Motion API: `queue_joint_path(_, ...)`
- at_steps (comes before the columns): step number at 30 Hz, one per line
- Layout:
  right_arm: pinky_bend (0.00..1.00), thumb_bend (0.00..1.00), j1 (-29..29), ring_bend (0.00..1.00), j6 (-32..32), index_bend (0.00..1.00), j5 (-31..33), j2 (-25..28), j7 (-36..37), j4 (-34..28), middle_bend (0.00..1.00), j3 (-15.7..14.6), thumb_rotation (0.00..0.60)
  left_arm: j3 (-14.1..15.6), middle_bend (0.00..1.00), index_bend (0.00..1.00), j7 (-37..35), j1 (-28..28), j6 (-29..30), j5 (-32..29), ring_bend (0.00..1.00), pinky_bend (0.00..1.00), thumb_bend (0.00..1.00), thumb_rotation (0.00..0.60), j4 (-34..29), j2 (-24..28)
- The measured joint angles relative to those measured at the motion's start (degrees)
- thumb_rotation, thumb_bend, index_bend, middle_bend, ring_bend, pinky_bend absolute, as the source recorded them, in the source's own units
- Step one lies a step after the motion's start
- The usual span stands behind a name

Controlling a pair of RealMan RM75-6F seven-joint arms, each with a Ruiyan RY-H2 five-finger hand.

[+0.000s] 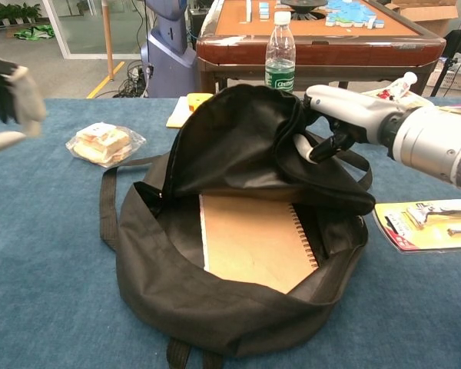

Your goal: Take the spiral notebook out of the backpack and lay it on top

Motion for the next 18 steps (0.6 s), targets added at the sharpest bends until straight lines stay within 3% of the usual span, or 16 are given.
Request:
queue_joint_path(10, 0.18, 0.74, -0.8, 0.29, 2.3, 0.65, -0.2, -0.7, 3.4, -1.2, 0.5, 1.1, 0.6, 2.9, 0.6, 0.53, -13.0, -11.5, -2.7, 7.8, 0.53, 0.56, 0.29, 0.6, 10.8, -11.0)
queue_joint_path(18, 0.18, 0.75, -1.6, 0.29, 3.3, 0.65, -1.2, -0.7, 7.2, -2.0, 0.49, 1.7, 0.6, 4.5, 0.59, 0.53, -15.7, -16.9, -5.1, 9.1, 0.53, 0.56, 0.29, 0.6, 19.5, -18.1)
